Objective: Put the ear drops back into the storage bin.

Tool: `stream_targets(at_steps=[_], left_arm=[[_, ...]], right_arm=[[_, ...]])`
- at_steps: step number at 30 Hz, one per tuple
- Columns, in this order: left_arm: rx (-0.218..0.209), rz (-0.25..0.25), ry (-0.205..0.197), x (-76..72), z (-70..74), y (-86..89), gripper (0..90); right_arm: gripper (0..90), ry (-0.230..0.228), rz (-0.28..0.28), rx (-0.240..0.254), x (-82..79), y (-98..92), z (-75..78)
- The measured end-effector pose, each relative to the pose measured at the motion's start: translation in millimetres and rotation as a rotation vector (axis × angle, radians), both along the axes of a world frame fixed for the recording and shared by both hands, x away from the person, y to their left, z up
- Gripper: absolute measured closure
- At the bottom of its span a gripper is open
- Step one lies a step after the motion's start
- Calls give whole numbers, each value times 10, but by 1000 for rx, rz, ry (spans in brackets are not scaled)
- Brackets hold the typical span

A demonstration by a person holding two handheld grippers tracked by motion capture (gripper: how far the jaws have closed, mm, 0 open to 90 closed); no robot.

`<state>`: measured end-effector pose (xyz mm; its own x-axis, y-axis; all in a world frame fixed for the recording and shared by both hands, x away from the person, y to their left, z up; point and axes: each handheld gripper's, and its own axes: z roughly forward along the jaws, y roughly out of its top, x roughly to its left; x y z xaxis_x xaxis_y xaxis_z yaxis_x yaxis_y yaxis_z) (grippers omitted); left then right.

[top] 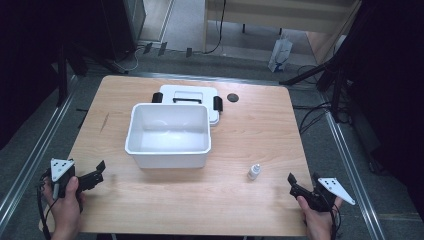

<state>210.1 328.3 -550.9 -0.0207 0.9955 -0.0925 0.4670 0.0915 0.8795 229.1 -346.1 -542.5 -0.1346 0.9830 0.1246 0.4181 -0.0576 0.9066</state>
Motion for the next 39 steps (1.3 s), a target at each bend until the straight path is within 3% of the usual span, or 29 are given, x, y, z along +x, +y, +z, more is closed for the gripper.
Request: stream_targets(at_steps=[1,5,8,16,19,24,27,35,39], left_arm=[[2,2,-3,0,-1,-3,3],[8,2,-4,-6,-1,-6,3],[7,3,-3,-8,0,-6,3],[-2,2,-6,-10,-1,0,3],[-1,2,-7,-12,-1,1,3],[-1,5,-5,-10,-1,-2,3],[0,4,-5,-10,-1,-2,3],[-1,2,-7,-10,-2,0,3],[2,-2,-6,-10,-1,-1,3]], right_arm=[[130,-3,-4,4,-9,0,9],[131,-5,2,6,-14,-10,21],[133,3,28,-20,-3,15,45],[124,81,83,-113,85,186,170],[123,129,135,-170,124,268,226],[132,161,197,-220,165,320,345],[134,200,260,-290,214,388,466],[136,270,327,-388,311,499,639],[166,323,388,-477,391,580,740]])
